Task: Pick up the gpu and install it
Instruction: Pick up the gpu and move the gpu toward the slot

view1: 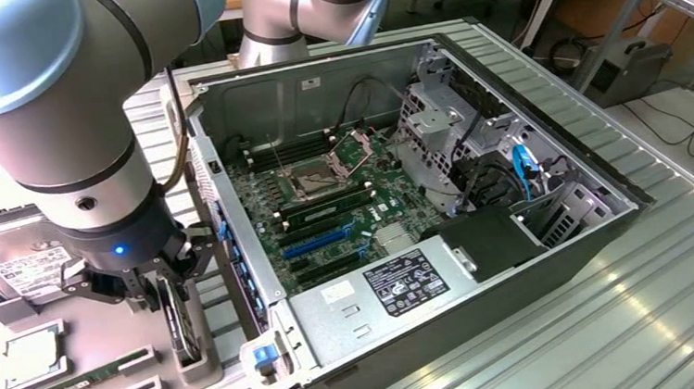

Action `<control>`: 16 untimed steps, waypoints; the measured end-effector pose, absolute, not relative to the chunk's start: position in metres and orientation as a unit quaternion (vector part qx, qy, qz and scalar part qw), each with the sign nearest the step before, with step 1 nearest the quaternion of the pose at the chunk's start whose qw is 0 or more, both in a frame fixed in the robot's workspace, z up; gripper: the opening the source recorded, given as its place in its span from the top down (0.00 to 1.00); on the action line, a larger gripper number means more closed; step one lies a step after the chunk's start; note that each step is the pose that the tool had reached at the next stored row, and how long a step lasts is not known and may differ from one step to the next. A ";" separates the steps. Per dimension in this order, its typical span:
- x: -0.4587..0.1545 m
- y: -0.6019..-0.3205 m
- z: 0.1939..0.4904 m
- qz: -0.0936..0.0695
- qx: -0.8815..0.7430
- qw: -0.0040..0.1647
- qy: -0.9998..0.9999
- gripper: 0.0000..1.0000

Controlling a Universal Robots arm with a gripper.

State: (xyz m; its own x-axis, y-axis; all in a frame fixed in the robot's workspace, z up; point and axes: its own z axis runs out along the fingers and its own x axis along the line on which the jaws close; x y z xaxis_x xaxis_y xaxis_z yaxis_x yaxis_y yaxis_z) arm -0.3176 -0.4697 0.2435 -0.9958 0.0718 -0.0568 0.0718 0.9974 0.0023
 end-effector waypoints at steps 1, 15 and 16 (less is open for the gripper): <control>-0.318 -0.470 0.243 0.000 0.036 0.029 0.999 0.64; -0.319 -0.470 0.241 0.000 0.036 0.029 0.999 0.72; -0.319 -0.470 0.241 0.000 0.036 0.029 0.999 0.74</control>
State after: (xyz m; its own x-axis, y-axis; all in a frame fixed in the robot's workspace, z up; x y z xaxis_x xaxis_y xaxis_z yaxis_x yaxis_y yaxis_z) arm -0.3187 -0.4696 0.2412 -0.9957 0.0725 -0.0573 0.0724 0.9974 0.0024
